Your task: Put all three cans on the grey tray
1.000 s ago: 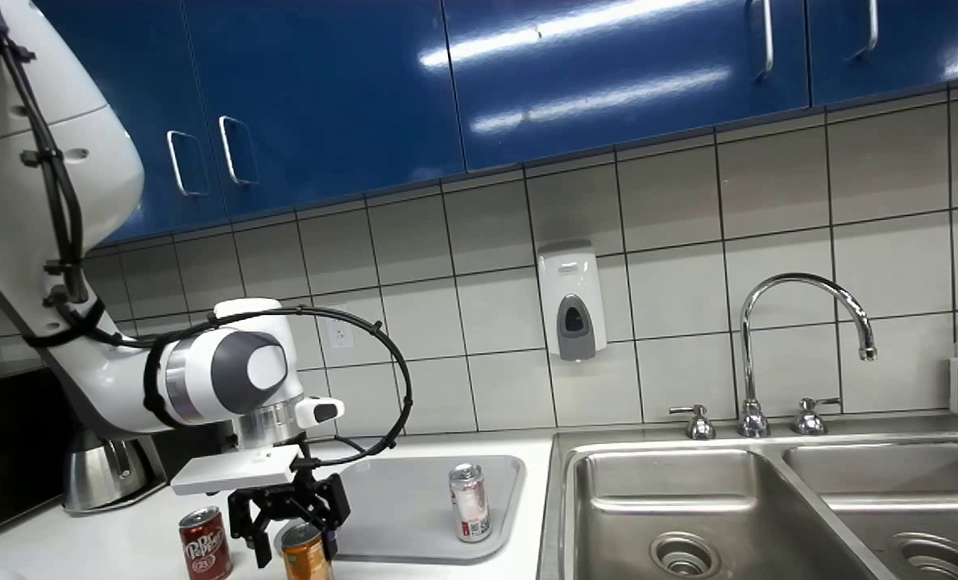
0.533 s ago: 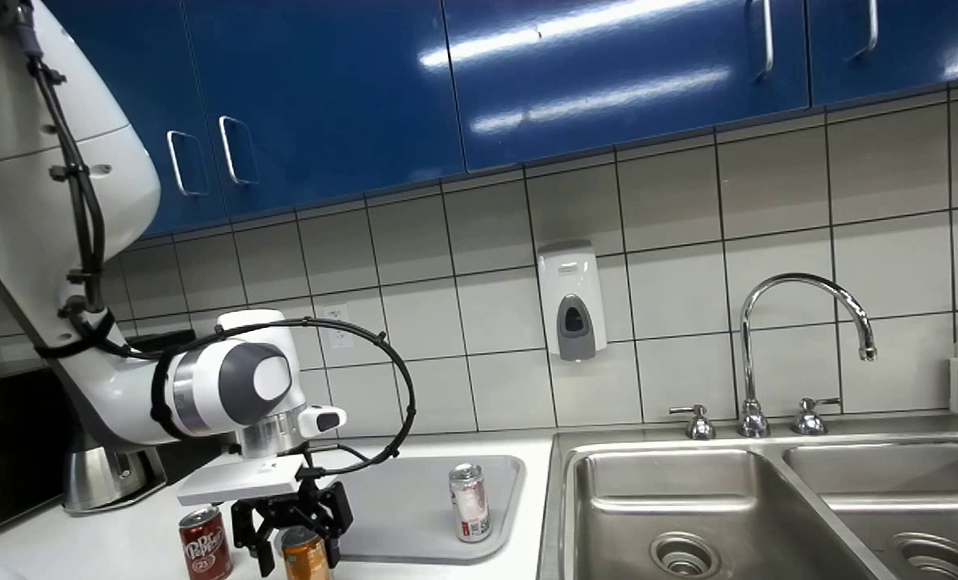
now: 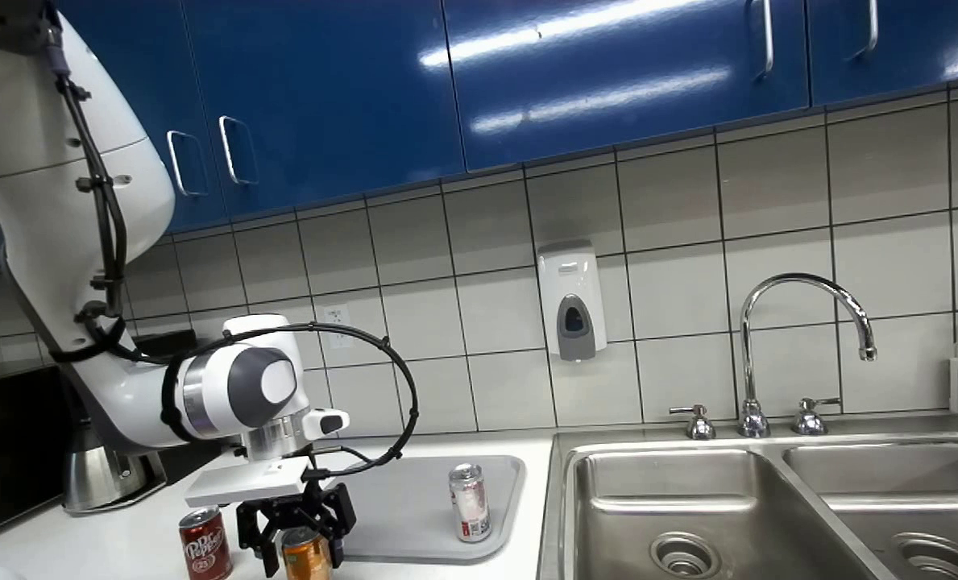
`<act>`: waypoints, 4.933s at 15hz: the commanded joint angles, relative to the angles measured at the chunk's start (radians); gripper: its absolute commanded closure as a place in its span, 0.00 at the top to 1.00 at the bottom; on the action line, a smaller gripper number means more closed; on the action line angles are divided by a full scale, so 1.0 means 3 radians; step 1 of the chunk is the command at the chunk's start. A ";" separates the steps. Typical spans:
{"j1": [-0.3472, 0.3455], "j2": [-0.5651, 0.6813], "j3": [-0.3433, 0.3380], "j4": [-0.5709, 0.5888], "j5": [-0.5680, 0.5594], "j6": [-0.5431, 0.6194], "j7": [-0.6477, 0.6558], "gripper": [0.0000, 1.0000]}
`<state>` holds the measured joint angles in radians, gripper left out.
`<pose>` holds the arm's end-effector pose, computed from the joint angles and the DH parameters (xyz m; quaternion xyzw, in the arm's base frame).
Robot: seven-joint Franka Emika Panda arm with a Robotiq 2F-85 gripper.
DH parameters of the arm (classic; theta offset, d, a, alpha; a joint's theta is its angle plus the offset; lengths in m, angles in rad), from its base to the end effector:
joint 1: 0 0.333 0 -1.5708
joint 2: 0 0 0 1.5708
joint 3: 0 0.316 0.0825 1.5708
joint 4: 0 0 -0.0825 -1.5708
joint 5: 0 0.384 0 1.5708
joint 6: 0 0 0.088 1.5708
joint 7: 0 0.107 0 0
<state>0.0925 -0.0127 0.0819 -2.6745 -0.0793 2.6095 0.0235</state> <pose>0.4046 0.0729 0.2360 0.9934 0.1099 -0.0241 0.0222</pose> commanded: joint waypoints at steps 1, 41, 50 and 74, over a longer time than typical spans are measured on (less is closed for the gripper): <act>-0.0016 0.0086 0.0001 0.0089 -0.0113 0.0036 0.0104 1.00; -0.0163 -0.0101 -0.0177 0.0264 -0.0035 0.0199 -0.0014 0.39; -0.0211 0.0242 -0.0256 0.0578 -0.0094 0.0185 0.0067 0.39; -0.0174 0.0848 -0.0392 0.1240 -0.0053 0.0135 0.0129 1.00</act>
<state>0.0402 0.2483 -0.0298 -2.3183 -0.0796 2.6640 0.0346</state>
